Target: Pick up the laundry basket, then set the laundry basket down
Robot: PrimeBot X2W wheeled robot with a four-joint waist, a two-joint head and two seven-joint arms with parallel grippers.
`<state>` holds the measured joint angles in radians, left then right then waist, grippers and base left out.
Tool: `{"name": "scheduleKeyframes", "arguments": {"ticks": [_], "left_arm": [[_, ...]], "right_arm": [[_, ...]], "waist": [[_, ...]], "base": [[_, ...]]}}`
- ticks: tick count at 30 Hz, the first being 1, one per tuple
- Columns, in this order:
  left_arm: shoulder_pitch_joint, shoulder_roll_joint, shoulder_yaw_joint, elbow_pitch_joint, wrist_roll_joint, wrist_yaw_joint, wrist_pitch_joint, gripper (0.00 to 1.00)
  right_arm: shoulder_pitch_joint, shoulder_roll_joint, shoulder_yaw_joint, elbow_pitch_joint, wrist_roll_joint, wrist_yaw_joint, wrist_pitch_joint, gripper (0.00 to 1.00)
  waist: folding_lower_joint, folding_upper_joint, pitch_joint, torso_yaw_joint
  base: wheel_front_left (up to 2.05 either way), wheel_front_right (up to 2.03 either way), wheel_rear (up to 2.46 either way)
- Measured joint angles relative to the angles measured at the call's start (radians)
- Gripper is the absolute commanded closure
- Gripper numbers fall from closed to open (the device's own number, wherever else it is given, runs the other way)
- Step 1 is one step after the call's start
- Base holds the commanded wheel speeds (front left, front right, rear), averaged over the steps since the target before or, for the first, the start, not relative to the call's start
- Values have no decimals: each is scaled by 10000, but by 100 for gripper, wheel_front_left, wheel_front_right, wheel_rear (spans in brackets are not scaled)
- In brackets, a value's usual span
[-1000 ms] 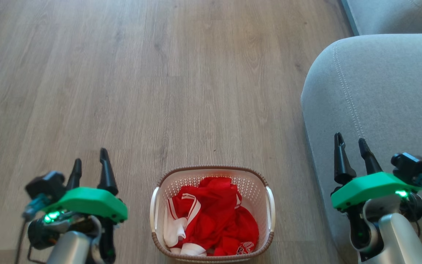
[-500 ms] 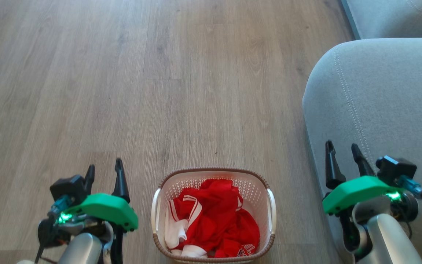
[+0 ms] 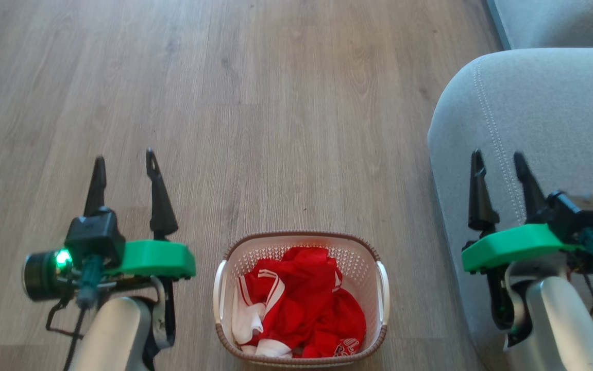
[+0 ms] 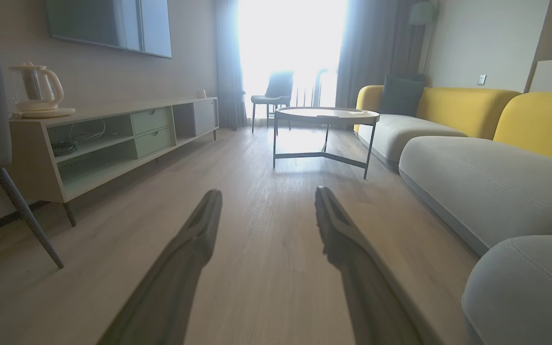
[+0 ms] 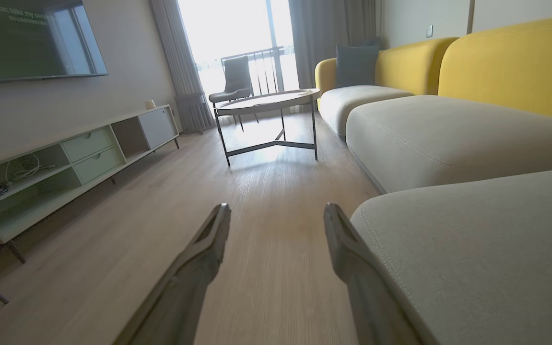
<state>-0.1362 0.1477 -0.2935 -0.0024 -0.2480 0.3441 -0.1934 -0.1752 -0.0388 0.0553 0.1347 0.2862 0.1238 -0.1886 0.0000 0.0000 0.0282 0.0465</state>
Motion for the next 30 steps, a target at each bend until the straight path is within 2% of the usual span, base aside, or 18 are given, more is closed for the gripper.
{"name": "scheduleKeyframes", "arguments": {"ticks": [5,8,15,17,20,21,30], "left_arm": [[-192,336,-591,-596,734,729,-180,0],[-192,370,-886,-399,727,742,-228,0],[-137,67,-780,1034,602,-318,-389,0],[-103,-173,-610,1427,602,-763,-472,0],[-62,-533,-238,2153,709,-1845,-589,0],[-62,-581,-113,2278,756,-2017,-589,0],[-17,-953,811,3018,924,-3018,-589,0]], "right_arm": [[-46,-6,-61,-447,-366,0,-171,0],[-46,-12,-2,-240,-717,0,-267,0],[-45,-15,144,556,-1379,0,-472,0],[-46,-17,165,803,-1507,0,-512,0],[-46,-19,221,1406,-1801,0,-598,0],[-46,-19,242,1507,-1818,0,-598,0],[-46,-23,320,2023,-1810,0,-598,0]], "waist": [[0,0,92,-1],[0,0,105,-3],[0,0,132,-1],[0,0,151,12],[0,0,184,43],[0,0,188,43],[0,0,148,0]], "base": [[0,0,0],[0,0,0],[0,0,0],[0,0,0],[0,0,0],[0,0,0],[0,0,0]]}}
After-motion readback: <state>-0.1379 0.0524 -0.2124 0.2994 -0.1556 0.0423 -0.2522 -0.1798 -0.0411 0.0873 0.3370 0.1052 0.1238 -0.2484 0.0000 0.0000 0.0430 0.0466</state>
